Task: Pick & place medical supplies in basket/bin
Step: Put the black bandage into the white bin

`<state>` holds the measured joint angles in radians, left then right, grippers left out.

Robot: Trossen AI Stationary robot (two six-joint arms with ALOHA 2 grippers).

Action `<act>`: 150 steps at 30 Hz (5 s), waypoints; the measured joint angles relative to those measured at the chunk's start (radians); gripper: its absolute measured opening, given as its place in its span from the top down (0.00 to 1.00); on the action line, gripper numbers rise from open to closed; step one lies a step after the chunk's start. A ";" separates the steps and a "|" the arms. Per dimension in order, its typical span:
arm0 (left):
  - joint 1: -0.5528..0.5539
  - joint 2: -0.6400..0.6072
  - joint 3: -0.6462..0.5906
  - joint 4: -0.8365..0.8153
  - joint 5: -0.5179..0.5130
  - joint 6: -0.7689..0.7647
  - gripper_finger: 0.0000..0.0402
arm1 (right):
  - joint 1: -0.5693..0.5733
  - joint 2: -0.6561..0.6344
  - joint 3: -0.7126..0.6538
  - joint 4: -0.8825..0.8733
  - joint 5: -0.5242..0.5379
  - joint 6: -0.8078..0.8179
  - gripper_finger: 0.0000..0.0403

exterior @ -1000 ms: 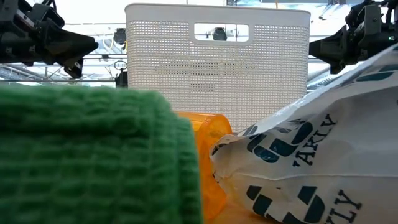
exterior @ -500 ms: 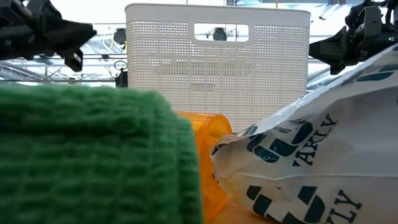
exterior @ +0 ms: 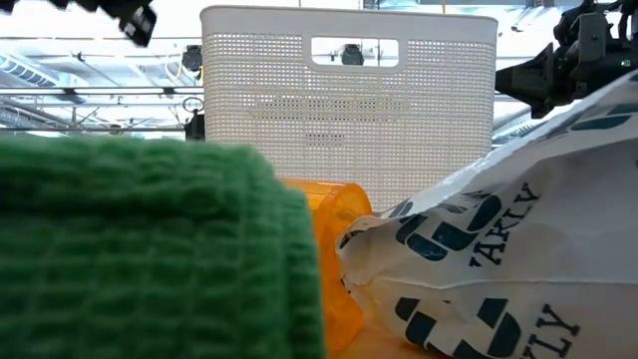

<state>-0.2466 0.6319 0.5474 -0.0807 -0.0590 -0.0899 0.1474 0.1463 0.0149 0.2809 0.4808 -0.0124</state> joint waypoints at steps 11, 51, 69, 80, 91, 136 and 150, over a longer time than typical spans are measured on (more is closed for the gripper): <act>-0.295 0.516 0.407 -0.327 -0.579 0.077 0.84 | 0.000 0.000 0.000 0.059 0.087 -0.061 1.00; -0.400 1.187 0.455 -0.075 -0.180 -0.525 0.03 | 0.000 0.000 0.000 0.043 0.095 -0.056 0.72; -0.306 1.205 0.455 -0.071 0.012 -0.456 0.57 | 0.000 0.000 0.000 0.035 0.095 -0.053 0.72; -0.351 0.997 0.455 -0.182 -0.113 -0.366 0.81 | 0.000 0.000 0.000 0.035 0.097 -0.061 0.74; -0.551 0.548 0.455 -0.554 -0.696 -0.290 0.76 | 0.000 0.000 0.000 0.035 0.098 -0.060 0.74; 0.430 0.820 0.808 -0.266 -0.096 0.256 0.81 | 0.000 0.000 0.000 0.028 0.095 -0.112 0.73; 0.460 1.370 1.155 -0.472 0.112 0.196 0.79 | 0.000 0.000 0.000 -0.006 0.095 -0.086 0.74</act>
<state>0.2138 2.0020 1.7025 -0.5530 0.0529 0.1059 0.1474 0.1463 0.0149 0.2752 0.5758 -0.0989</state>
